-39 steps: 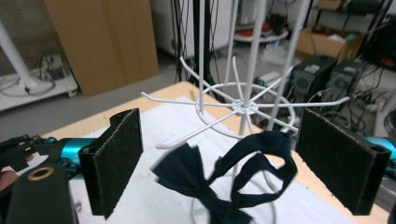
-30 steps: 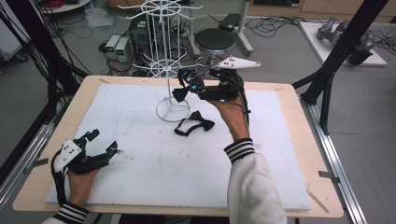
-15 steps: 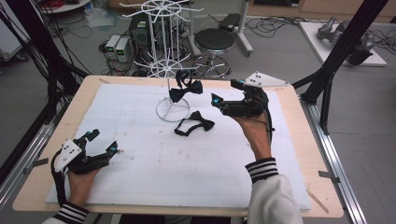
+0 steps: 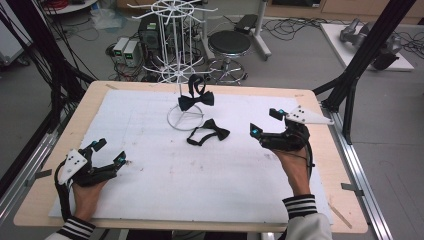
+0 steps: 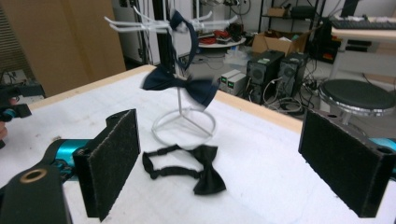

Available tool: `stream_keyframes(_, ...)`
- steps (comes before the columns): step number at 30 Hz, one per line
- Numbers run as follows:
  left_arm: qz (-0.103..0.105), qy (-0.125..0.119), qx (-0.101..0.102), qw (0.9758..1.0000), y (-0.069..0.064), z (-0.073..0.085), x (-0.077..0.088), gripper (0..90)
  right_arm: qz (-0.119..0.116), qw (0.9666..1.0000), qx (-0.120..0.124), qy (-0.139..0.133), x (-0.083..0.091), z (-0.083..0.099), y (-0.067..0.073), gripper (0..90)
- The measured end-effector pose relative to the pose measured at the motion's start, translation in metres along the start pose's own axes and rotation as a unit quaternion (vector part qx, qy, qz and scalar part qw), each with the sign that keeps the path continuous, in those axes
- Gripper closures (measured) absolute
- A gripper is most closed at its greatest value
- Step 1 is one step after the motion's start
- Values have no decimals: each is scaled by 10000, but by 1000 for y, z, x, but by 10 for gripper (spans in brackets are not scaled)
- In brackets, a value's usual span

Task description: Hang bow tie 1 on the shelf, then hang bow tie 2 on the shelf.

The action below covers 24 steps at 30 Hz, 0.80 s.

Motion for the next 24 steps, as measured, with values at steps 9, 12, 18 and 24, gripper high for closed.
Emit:
stream_keyframes(9, 4, -7, 4, 10000, 0, 0, 0, 150, -3, 9999, 41, 138, 0, 18, -4, 118)
stream_keyframes(12, 2, 1, 1, 10000, 0, 0, 0, 150, 25, 9997, 86, 234, 2, 22, -5, 118)
stream_keyframes(18, 5, 0, 0, 10000, 0, 0, 0, 151, 46, 9996, 120, 243, 4, 30, -6, 119)
stream_keyframes(24, 2, -1, 0, 10000, 0, 0, 0, 150, 75, 9995, 48, 288, 7, 35, -8, 119)
Point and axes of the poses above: each handheld gripper's, and its own axes: x roughly backward along the jaws, z roughly out of its underside, y roughly to its left, the point moved 5 cm from there along -x, roughly forward along the jaws, and after that the axes turned 5 degrees about z, right-handed, at the moved point
